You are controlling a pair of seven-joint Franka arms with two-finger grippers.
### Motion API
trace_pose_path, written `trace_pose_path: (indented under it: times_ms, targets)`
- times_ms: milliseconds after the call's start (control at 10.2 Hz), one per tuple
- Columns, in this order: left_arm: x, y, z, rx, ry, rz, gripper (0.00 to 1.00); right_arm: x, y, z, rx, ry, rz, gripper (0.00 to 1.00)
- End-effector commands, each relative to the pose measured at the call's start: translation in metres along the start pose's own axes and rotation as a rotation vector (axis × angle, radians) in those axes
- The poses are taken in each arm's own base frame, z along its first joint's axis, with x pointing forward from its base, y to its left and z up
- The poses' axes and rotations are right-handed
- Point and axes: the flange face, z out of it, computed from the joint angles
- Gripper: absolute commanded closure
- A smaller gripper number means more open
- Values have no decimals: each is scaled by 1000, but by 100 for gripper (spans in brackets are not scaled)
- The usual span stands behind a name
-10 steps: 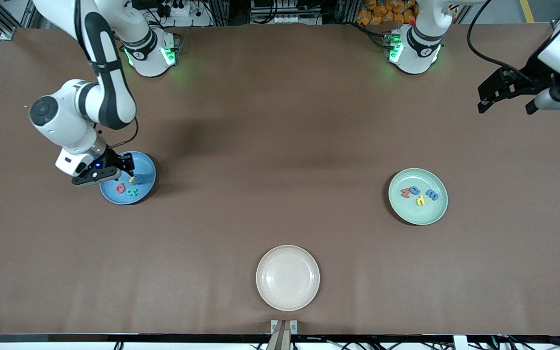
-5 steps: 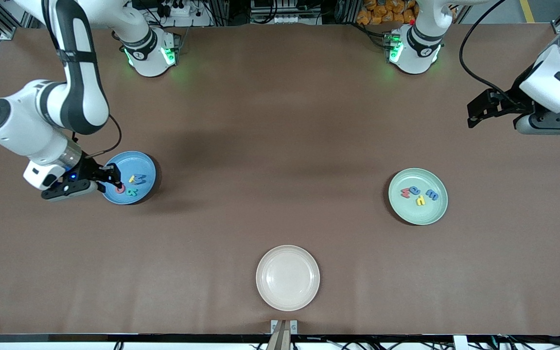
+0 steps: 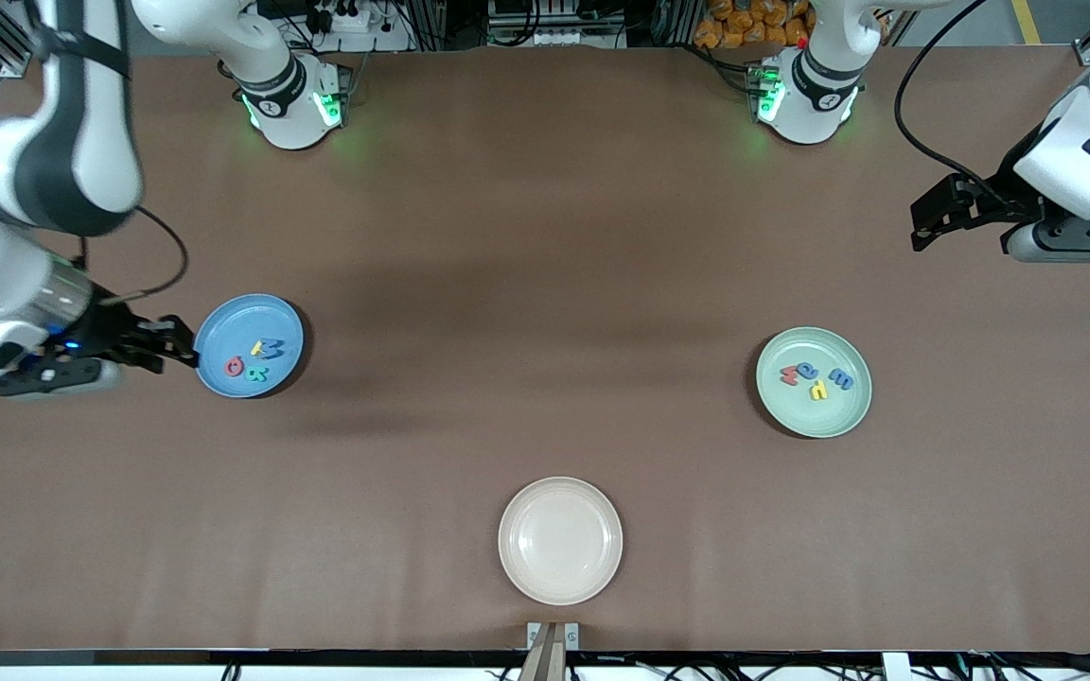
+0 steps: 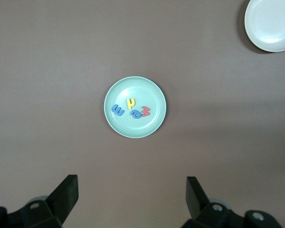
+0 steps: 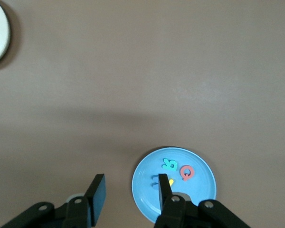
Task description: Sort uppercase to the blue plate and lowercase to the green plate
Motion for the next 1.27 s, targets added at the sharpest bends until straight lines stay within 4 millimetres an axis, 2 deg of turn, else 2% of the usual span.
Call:
trace_pose_path:
  times_ms: [0,196,490,783,1175]
  targets:
    - [1,3,-5,-17,10,-10,0,8,-5,-42,1,-26,0,47]
    - [1,3,-5,-17,10,-5,0,8,-5,-72,-13,-27,-12,47]
    - [1,2,-5,-9,11,-3,0,9,-9,-99,-23,-45,-49,47]
    - [1,2,-5,-6,11,-3,0,11,-6,-118,-6,-51,-73,47]
    - [1,2,-5,-6,11,-3,0,11,-9,-126,10,-62,-93,47]
